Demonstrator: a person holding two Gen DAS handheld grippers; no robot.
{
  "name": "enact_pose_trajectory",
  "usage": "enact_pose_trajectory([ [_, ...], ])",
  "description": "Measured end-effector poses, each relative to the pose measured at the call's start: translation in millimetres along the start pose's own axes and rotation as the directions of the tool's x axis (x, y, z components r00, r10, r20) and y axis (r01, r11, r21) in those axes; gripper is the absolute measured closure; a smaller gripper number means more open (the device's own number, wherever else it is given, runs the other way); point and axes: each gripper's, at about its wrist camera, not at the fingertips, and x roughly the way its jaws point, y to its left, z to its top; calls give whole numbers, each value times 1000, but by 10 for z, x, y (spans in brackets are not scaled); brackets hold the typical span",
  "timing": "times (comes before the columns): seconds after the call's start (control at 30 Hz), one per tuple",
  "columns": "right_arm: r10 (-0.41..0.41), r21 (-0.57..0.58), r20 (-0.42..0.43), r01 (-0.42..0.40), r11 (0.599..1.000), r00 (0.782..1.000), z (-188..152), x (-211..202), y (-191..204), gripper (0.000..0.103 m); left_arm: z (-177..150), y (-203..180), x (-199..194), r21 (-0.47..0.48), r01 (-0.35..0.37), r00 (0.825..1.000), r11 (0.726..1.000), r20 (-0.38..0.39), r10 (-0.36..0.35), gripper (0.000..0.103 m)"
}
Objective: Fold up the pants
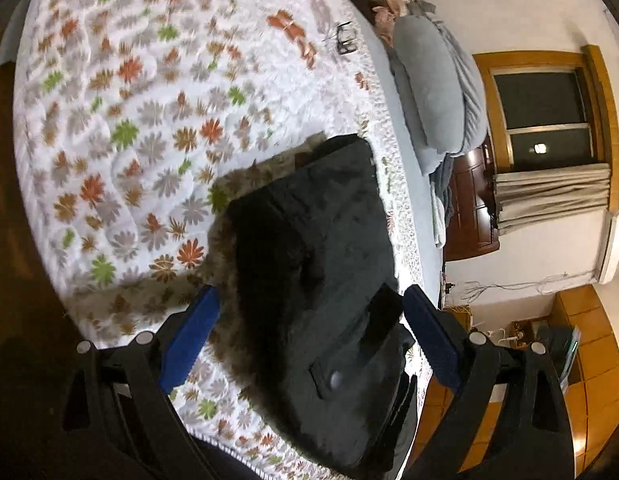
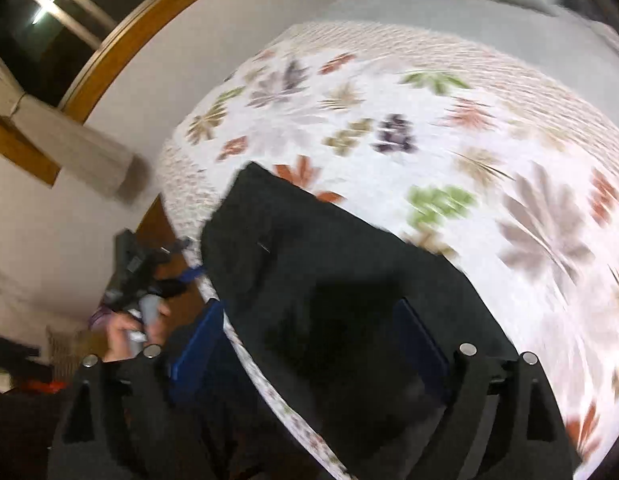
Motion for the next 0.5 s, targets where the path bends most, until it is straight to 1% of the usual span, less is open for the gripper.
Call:
enact_pose_trajectory([
  [0.07, 18, -38, -52, -20, 999, 998, 220, 208, 146, 13, -22, 24, 102, -26, 4, 1000, 1000, -5, -4, 10],
  [0.1, 19, -71, -87, -26, 997, 996, 390, 375, 219, 13, -13, 23, 134, -32, 2, 1000, 999, 2, -2, 8],
  [0.13, 23, -85, -112, -33, 996, 993, 473, 481, 268, 13, -10, 11, 158, -37, 8, 1000, 999, 14, -8, 6],
  [0.23, 49, -105, -194, -71, 992, 980, 763, 911, 371, 13, -4, -16, 228, -45, 0, 1000, 999, 24, 1, 5],
  [0.33, 66, -122, -239, -97, 988, 969, 1009, 1320, 431, 13, -8, -72, 246, -40, -2, 999, 999, 34, 3, 5],
  [0.4, 62, -128, -258, -98, 987, 964, 1145, 1575, 457, 13, -12, -97, 244, -31, 20, 999, 999, 30, -19, 5],
  [0.43, 66, -126, -273, -103, 987, 960, 1210, 1718, 476, 13, -7, -104, 244, -33, 44, 999, 998, 29, -43, 5],
  [0.5, 75, -132, -305, -120, 984, 949, 1282, 1915, 517, 13, -16, -123, 261, -36, 55, 998, 998, 27, -54, 5],
])
